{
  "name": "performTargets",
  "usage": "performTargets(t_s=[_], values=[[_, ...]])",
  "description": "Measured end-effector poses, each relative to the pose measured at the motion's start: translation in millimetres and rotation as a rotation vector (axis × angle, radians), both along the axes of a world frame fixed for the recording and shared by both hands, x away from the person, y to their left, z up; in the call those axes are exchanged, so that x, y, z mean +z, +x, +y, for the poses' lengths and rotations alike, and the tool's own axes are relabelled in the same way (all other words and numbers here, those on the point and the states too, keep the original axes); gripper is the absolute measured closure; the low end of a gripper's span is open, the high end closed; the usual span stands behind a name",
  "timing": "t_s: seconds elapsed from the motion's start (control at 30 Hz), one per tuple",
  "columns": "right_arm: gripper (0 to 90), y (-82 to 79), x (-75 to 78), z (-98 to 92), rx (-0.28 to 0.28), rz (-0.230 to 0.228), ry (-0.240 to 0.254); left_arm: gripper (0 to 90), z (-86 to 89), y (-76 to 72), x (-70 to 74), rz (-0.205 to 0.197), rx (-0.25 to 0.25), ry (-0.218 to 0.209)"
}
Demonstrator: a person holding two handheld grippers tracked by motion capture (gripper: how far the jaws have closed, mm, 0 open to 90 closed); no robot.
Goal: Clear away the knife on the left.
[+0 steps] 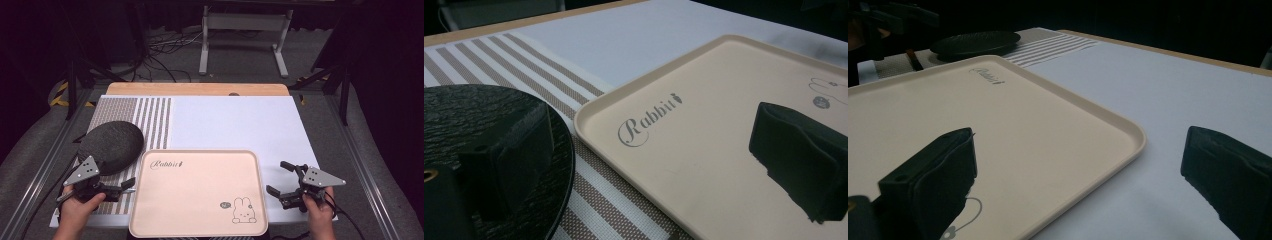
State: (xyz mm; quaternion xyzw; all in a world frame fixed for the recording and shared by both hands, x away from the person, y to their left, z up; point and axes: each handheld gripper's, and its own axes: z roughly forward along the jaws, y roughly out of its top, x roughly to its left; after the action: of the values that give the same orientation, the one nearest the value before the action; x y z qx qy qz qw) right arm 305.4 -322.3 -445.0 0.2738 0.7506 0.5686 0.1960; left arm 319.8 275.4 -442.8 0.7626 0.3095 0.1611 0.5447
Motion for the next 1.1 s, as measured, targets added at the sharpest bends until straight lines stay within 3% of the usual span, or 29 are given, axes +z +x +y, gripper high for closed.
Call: performTargets(t_s=[0.17, 0.2, 0.57, 0.77, 0.83, 0.87, 0.93, 1.1], values=[[2.2, 0.3, -0.2, -1.6, -0.003, 0.003, 0.007, 5.4, 1.8, 0.3, 6.5, 0.005, -0.007, 0.018], [2.2, 0.3, -0.2, -1.7, -0.003, 0.003, 0.009, 5.3, 2.7, 0.6, 10.2, 0.004, -0.016, 0.041], [2.2, 0.5, -0.4, -1.6, -0.002, 0.003, 0.008, 6.7, 5.5, 2.2, 20.4, 0.011, -0.041, 0.122], [2.2, 0.7, -0.9, -1.3, -0.001, 0.005, 0.006, 8.0, 10.3, 3.8, 25.1, 0.035, -0.072, 0.216], [2.2, 0.8, -1.3, -0.7, 0.001, 0.006, 0.004, 8.4, 11.0, 4.1, 26.0, 0.041, -0.077, 0.226], [2.2, 0.8, -1.3, -0.4, 0.001, 0.006, 0.003, 8.8, 12.6, 5.5, 28.2, 0.055, -0.087, 0.26], [2.2, 0.8, -1.2, -0.3, 0.002, 0.004, 0.004, 8.9, 13.0, 5.9, 29.0, 0.061, -0.092, 0.274], [2.2, 0.8, -1.2, -0.5, 0.002, 0.005, 0.004, 9.8, 15.9, 7.2, 36.7, 0.096, -0.117, 0.389]])
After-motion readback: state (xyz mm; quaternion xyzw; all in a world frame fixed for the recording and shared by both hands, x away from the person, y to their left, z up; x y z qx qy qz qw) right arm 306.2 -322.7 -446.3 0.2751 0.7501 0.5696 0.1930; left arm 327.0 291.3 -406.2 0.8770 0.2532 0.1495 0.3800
